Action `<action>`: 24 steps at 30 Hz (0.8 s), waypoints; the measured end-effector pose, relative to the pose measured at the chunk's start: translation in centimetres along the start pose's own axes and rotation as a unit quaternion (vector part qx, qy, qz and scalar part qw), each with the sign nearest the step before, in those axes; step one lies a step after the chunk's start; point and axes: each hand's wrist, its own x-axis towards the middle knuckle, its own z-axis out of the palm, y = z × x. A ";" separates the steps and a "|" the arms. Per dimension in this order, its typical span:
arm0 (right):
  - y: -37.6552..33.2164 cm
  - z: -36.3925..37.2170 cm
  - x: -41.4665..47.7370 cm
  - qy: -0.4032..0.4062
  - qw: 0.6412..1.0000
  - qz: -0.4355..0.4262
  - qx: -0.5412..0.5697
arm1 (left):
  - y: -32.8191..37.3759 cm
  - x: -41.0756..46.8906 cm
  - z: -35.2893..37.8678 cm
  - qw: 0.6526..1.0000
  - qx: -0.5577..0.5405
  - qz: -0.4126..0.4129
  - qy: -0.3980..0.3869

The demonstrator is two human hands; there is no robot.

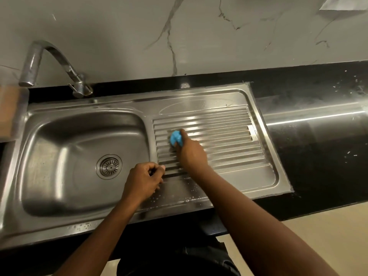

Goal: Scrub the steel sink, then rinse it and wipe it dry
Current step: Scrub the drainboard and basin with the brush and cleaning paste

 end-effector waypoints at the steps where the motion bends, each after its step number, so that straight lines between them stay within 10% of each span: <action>1: -1.2 0.9 -0.1 -0.009 1.000 -0.010 -0.009 | -0.1 0.0 -0.2 1.000 0.005 0.000 0.002; 15: 10.3 -7.4 1.3 0.085 0.990 0.111 0.009 | -1.7 0.4 -2.2 1.000 -0.024 -0.002 -0.014; 24: 0.4 0.1 -0.4 0.034 0.998 0.046 0.025 | -3.6 0.6 -3.2 0.999 -0.031 -0.016 -0.018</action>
